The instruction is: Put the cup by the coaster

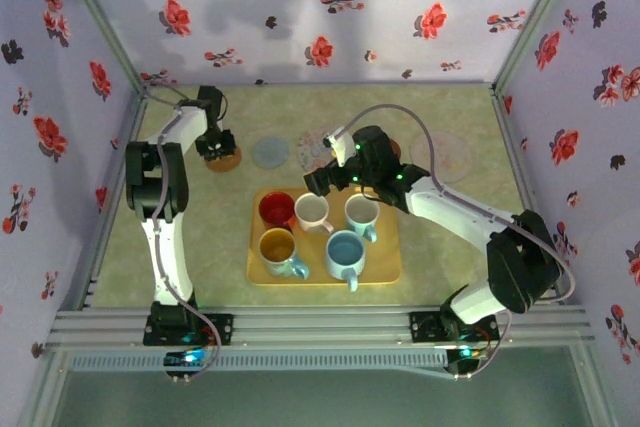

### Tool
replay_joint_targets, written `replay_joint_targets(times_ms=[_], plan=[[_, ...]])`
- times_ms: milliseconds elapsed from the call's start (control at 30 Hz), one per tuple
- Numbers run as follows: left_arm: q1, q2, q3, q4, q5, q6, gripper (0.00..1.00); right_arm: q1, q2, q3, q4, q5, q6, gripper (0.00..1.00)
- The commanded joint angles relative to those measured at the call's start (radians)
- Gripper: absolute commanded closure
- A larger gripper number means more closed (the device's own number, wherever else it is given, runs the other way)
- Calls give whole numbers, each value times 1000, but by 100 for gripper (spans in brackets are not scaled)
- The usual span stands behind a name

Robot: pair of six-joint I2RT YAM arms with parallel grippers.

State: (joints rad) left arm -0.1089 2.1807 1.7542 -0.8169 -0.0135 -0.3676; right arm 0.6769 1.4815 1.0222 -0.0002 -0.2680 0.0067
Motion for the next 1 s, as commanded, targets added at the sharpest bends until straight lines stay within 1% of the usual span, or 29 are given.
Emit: replay_joint_targets(times_ms=[0,33,100,267,433,633,700,867,967], plan=[[-14,-114,60,-82,20,-14,66,6,-15,56,-49,-5,-28,0],[-18,-133,59,-87,22,-14,65,6,-18,66,-70,-14,-36,0],[-29,-184,46,-95,33,-16,60,6,-22,91,-125,-42,-59,1],[-55,-323,-34,-126,69,-32,60,5,-49,122,-236,-82,-95,1],[-97,-499,-173,-133,88,-60,65,7,-102,119,-325,-132,-128,10],[-150,-719,-359,-143,120,-120,77,30,-176,81,-416,-132,-152,27],[-172,-788,-427,-148,128,-141,81,46,-206,54,-427,-122,-153,36],[-202,-909,-585,-183,153,-152,82,117,-261,-13,-431,-63,-157,55],[-223,-983,-690,-173,181,-178,82,166,-272,-46,-431,-23,-156,65]])
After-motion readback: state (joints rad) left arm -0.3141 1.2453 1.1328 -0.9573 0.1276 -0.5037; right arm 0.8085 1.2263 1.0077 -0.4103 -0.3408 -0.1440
